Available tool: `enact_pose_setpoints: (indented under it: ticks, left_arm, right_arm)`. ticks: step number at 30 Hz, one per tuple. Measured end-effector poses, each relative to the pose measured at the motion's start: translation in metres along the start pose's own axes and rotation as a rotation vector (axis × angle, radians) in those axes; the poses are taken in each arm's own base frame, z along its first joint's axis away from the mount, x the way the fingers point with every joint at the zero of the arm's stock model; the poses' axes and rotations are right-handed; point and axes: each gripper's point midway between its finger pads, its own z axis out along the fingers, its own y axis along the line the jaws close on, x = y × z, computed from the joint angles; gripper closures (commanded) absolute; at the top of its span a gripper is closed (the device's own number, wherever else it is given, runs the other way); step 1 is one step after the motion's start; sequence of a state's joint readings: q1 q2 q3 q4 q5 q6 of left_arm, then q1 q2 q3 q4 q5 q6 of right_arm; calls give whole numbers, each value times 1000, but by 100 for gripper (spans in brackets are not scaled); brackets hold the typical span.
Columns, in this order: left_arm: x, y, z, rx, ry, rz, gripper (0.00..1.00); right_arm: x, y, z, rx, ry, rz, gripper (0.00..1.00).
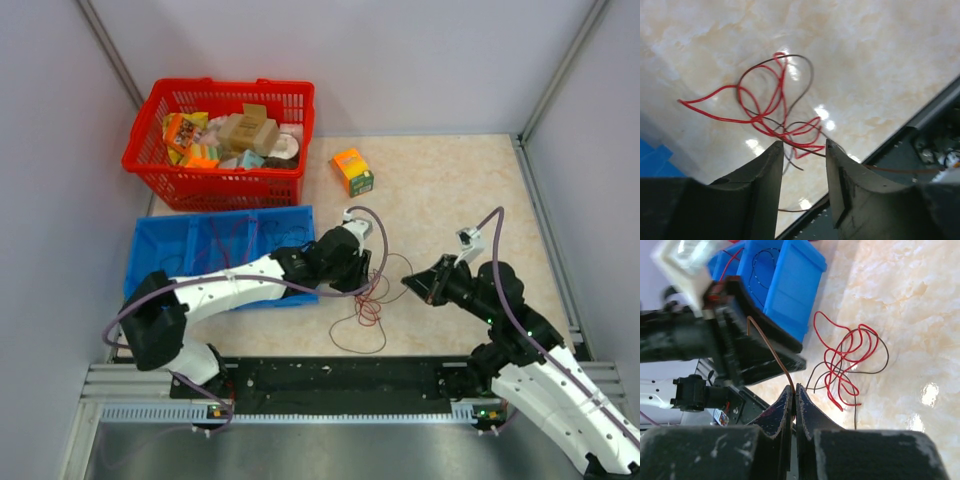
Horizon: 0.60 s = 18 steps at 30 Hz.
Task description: Untangle the cables
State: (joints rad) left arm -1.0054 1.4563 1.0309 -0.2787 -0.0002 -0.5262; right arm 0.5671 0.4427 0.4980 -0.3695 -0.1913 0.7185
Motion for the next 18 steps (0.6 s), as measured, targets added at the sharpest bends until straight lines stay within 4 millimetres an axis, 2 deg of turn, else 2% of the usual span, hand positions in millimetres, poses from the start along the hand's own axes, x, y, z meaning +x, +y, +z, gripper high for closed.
enact_pose_setpoints:
  ticks: [2, 4, 8, 11, 14, 16, 18]
  left_arm:
    - [10, 16, 14, -71, 51, -44, 50]
    - [14, 32, 22, -124, 79, -109, 36]
    - [13, 55, 26, -229, 69, -238, 33]
    - [11, 61, 29, -290, 59, -311, 32]
    - [13, 66, 40, -333, 67, -381, 39]
    - [18, 72, 47, -357, 80, -410, 54]
    - [25, 80, 54, -386, 92, -436, 75]
  right_arm:
    - [0, 0, -3, 2, -5, 2, 100]
    - [0, 1, -6, -1, -13, 6, 100]
    - [0, 0, -9, 1, -20, 7, 100]
    - [0, -1, -9, 4, -18, 8, 100]
    - [1, -2, -9, 9, -16, 8, 100]
    - [1, -2, -9, 11, -15, 9, 100]
    - [1, -3, -10, 13, -14, 9, 100]
